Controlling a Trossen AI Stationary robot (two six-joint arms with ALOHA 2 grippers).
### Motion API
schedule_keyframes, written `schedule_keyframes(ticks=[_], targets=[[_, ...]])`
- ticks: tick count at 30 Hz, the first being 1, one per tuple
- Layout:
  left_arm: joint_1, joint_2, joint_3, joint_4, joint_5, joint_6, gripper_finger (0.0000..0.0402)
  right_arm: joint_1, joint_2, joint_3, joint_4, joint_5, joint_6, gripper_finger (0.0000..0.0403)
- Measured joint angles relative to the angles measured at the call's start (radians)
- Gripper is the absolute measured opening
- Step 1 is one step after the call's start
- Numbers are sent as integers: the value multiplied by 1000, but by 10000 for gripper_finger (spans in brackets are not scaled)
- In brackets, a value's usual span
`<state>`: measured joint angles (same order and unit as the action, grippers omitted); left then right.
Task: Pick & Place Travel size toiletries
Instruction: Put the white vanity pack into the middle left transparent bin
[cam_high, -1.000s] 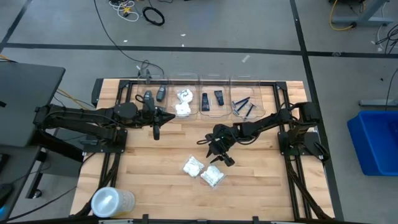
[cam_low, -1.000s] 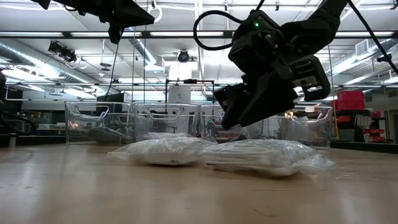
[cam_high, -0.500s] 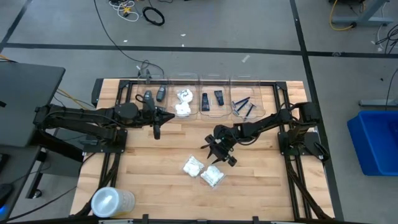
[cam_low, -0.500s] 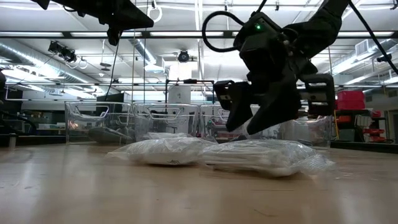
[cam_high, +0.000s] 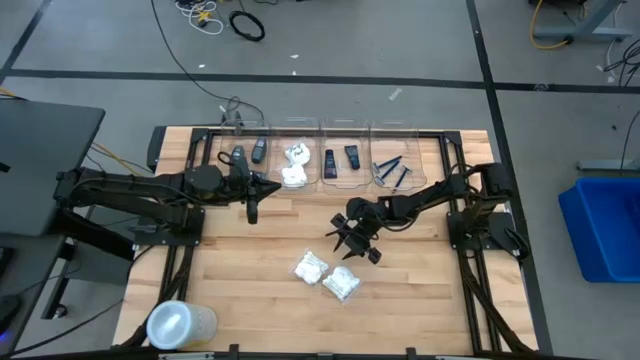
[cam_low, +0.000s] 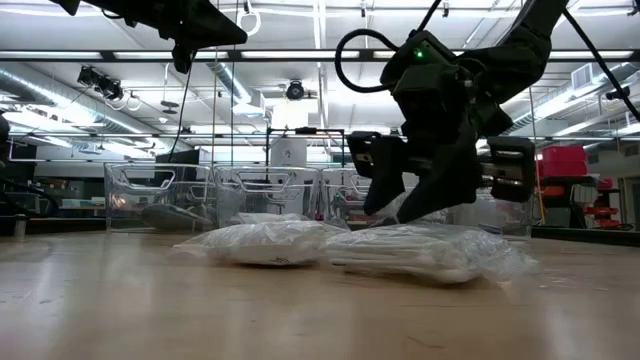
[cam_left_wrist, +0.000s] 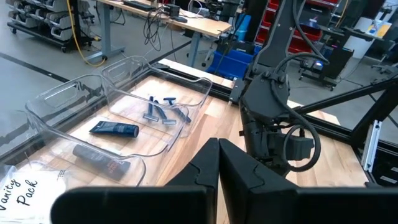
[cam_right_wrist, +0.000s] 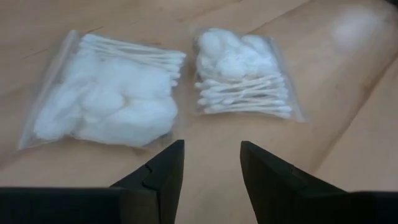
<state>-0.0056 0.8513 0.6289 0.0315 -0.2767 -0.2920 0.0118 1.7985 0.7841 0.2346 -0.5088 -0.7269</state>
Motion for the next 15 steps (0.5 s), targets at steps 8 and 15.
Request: schedule_keyframes(ticks=[8,15], targets=[[0,0,0,0,1,-13,8,0,43,0,53,-52,5,169],[0,0,0,-18,0,-23,14,-1,50,0,72,-108,-20,171]])
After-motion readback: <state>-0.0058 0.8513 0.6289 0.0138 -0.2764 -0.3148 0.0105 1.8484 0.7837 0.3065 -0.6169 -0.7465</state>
